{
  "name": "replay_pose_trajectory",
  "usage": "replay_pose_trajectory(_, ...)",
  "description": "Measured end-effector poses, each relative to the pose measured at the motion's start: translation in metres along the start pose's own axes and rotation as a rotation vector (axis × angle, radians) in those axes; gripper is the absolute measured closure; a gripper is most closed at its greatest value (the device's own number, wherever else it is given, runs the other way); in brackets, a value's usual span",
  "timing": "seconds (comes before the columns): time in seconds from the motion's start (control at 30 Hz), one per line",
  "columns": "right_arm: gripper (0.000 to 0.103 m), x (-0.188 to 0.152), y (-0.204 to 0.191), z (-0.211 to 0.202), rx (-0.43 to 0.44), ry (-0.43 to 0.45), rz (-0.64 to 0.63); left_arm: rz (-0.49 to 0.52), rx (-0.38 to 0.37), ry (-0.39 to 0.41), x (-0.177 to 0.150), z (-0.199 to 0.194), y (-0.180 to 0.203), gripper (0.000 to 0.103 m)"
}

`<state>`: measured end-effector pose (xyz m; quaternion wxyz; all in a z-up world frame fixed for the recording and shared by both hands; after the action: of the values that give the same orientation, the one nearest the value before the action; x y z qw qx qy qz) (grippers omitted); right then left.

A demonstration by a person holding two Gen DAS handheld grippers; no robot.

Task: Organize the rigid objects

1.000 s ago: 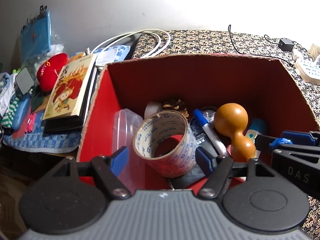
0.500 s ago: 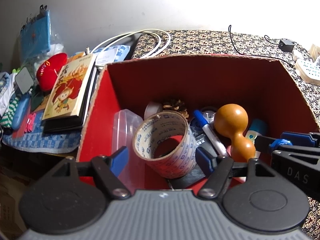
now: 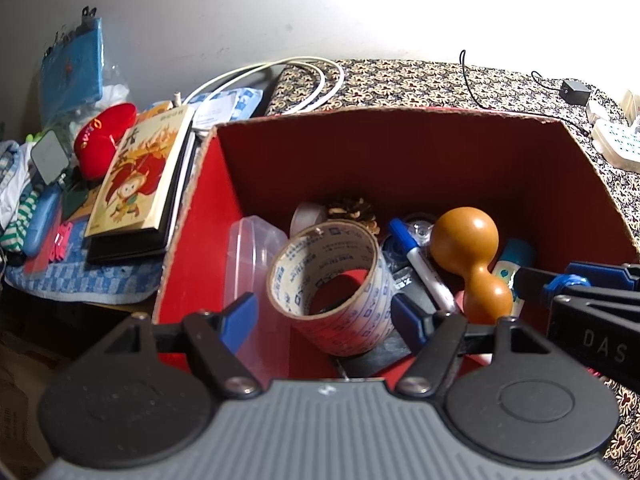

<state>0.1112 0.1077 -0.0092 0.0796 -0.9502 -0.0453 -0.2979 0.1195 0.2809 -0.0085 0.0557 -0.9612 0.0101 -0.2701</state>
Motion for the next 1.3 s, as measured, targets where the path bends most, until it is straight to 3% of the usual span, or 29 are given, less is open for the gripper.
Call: replay_pose_trajectory(1.3, 0.078, 0.0, -0.0016, -0.0023, -0.004, 0.006, 0.014, -0.002, 0.011, -0.003, -0.0004, -0.0017, 0.0003, 0.03)
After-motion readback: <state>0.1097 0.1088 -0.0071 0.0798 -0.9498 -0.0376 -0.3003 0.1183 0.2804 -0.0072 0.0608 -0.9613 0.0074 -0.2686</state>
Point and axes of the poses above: each gripper's, at about its wrist camera, not at the fingertips, and z roughly the way its jaws point, y to its right, x to its top, the point moved 2 cm from there along z, roughly the way its jaws point, and after that the axes turned 2 degrees about -y, right-handed, at the moved point
